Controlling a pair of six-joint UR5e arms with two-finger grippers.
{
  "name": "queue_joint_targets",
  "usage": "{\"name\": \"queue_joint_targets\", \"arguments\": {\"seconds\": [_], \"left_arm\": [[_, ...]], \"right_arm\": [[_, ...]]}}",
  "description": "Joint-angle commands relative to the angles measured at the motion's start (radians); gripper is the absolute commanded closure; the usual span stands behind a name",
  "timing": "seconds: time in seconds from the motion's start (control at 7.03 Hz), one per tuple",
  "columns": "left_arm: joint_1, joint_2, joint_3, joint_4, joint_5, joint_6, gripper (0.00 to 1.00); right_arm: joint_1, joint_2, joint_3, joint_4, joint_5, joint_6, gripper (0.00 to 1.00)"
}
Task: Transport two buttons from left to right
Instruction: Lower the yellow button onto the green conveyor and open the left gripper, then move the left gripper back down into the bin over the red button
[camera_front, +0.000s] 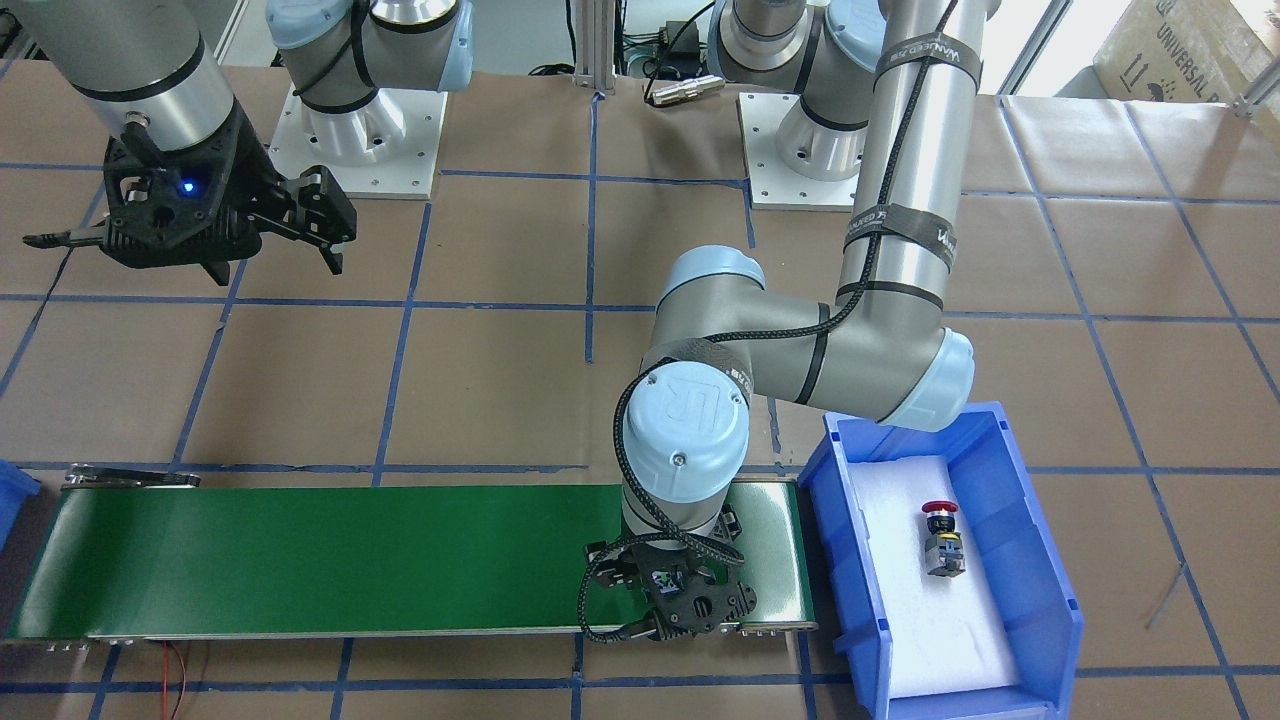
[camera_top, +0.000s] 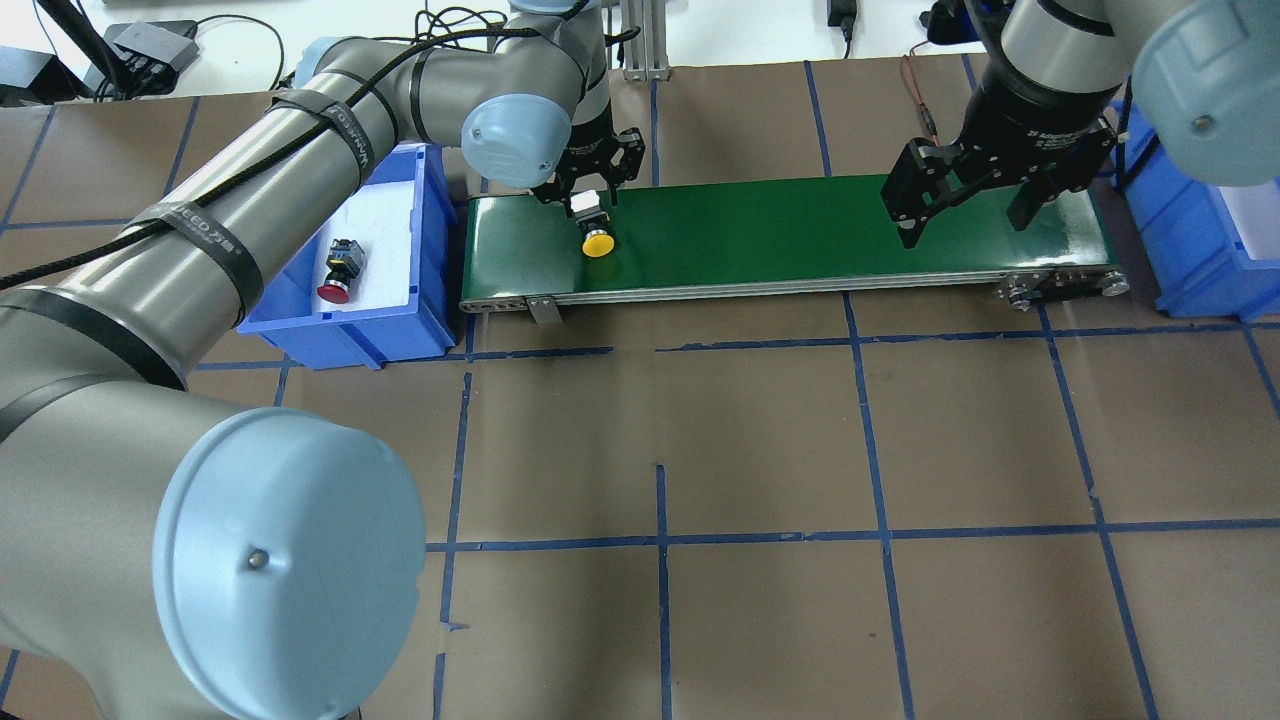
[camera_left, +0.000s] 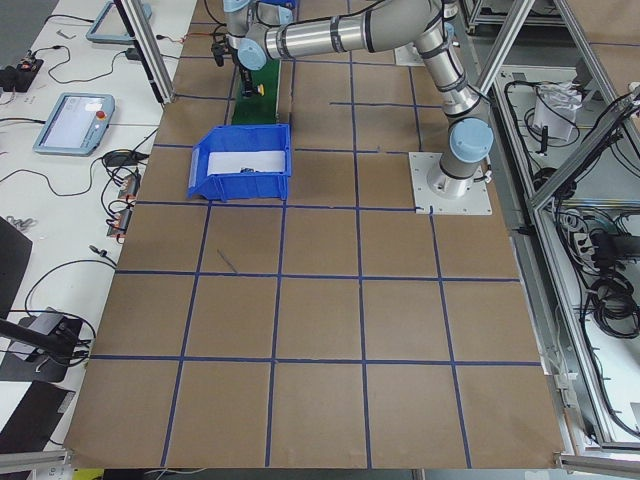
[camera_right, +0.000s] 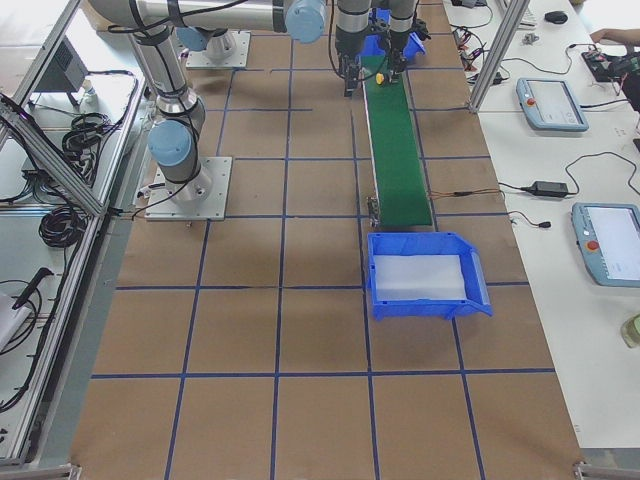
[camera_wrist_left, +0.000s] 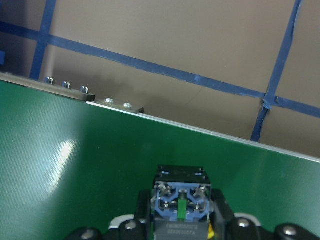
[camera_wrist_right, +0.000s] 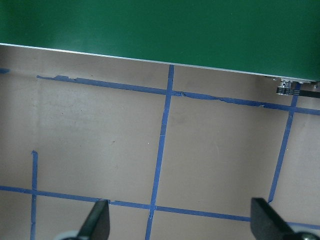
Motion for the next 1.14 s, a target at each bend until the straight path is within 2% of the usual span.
{"name": "queue_joint_targets", "arguments": {"seconds": [0.0, 0.43, 0.71, 1.0], "left_arm": [[0.012, 0.022, 0.008, -0.005, -0.002, 0.014, 0.00], [0.112, 0.104, 0.006, -0.028, -0.005, 0.196, 0.00], [0.208, 0.183, -0.010, -0.107, -0.011, 0.367, 0.00], [0.284, 0.220, -0.014, -0.156, -0.007, 0.489, 0.00]], "right_arm": [[0.000, 0.000, 0.000, 0.000, 0.000, 0.000, 0.00], [0.000, 0.000, 0.000, 0.000, 0.000, 0.000, 0.00], [0.000, 0.000, 0.000, -0.002, 0.002, 0.000, 0.00], [0.000, 0.000, 0.000, 0.000, 0.000, 0.000, 0.00]]}}
